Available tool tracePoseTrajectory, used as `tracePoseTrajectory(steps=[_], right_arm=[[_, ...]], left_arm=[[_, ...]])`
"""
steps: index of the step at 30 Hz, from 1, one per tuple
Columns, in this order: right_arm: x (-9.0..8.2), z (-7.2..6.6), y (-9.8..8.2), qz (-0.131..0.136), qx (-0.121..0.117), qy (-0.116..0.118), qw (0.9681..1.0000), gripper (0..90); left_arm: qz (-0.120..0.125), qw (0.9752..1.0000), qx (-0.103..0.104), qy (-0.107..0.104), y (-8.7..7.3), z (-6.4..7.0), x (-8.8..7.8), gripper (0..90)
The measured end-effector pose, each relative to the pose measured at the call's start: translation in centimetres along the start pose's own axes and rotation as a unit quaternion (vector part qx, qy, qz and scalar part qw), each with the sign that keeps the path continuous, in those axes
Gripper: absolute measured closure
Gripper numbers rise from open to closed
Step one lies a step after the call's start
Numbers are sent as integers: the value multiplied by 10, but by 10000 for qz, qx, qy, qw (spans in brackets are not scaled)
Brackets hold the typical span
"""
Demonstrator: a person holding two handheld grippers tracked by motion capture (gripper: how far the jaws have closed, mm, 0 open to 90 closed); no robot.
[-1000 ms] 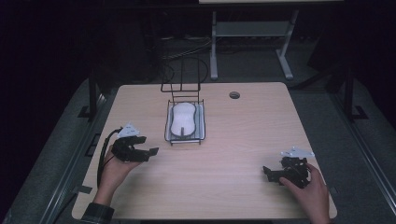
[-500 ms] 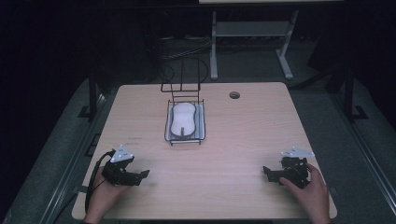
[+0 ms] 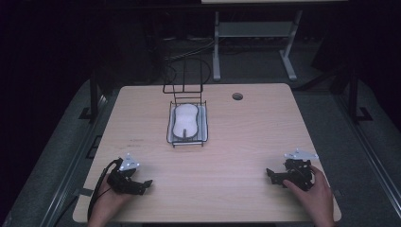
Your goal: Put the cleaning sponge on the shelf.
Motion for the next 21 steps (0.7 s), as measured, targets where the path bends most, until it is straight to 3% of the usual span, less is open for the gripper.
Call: tracePoseTrajectory(steps=[4, 11, 21], right_arm=[[0, 0, 0, 0, -1, -1, 10000, 2], [0, 0, 0, 0, -1, -1, 10000, 2], [0, 0, 0, 2, 6, -2, 10000, 2]], left_arm=[[266, 9996, -64, -121, -5, -2, 2, 130], [698, 9974, 13, -158, -15, -4, 2, 129], [732, 9972, -1, -147, -17, -3, 1, 134]])
Point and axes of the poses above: each handheld gripper's, and its own axes: x roughly forward along the jaws, y roughly out of its top, z roughly to its right, the point moved 1 cm from there along x, roughly forward along the jaws, and after that the axes turned 10 degrees about -y, right-handed, at the moved point
